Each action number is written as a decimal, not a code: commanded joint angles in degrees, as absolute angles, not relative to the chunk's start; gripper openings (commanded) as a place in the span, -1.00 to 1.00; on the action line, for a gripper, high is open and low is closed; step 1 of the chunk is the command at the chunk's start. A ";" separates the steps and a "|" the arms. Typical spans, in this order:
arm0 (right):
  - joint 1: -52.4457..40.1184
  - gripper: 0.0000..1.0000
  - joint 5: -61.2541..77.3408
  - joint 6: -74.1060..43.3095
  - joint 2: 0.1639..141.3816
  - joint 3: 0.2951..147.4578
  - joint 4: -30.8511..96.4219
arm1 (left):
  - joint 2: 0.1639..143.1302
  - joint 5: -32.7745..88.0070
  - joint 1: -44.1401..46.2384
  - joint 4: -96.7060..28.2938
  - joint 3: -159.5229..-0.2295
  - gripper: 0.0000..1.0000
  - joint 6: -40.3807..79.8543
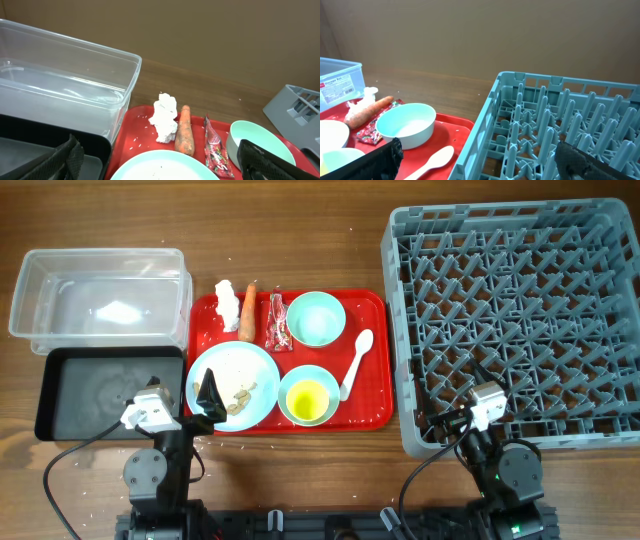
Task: Sort waste into correct bins and load items into the dishwasher rack
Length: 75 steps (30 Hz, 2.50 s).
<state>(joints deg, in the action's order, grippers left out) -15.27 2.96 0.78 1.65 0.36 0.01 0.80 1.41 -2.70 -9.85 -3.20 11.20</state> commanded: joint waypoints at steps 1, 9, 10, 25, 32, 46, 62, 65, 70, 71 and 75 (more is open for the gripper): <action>-15.14 1.00 3.46 1.34 1.34 0.32 -0.12 | 0.38 1.69 -2.79 -9.65 -2.81 1.00 10.70; -15.14 0.99 3.46 1.34 1.34 0.32 -0.10 | 0.38 1.69 -2.79 -9.65 -2.81 1.00 10.70; -15.14 0.99 3.46 1.34 1.34 0.32 -0.10 | 0.38 1.69 -2.79 -9.65 -2.81 1.00 10.70; -15.14 0.99 3.46 1.34 1.34 0.32 -0.10 | 0.38 1.69 -2.79 -9.65 -2.81 1.00 10.70; -15.14 0.99 3.46 1.37 1.34 0.32 -0.10 | 0.38 1.67 -2.79 -9.65 -2.81 1.00 10.70; -15.14 0.99 3.46 1.34 1.34 0.32 -0.10 | 0.38 1.69 -2.79 -9.63 -2.81 1.00 10.70; -15.14 0.99 10.41 -3.22 1.48 4.47 -11.46 | 0.51 12.29 -2.79 -1.08 -6.39 1.00 12.88; -15.14 1.00 10.39 -4.10 3.97 12.16 -2.02 | 3.49 8.51 -2.79 -1.06 -11.57 1.00 16.78; -15.14 1.00 10.63 -6.39 18.81 29.89 19.18 | 19.79 9.10 -2.79 -9.61 -28.60 0.99 17.17; -15.14 0.99 10.66 -6.33 22.37 33.06 21.47 | 23.49 9.96 -2.79 -12.88 -32.56 0.99 17.17; -15.14 1.00 12.73 -2.90 40.86 51.09 35.44 | 44.42 16.19 -2.79 -34.81 -56.21 0.99 17.12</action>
<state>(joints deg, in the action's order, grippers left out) -15.25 10.28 -4.67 33.43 42.94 32.16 32.40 11.27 -2.70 -26.85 -42.68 16.64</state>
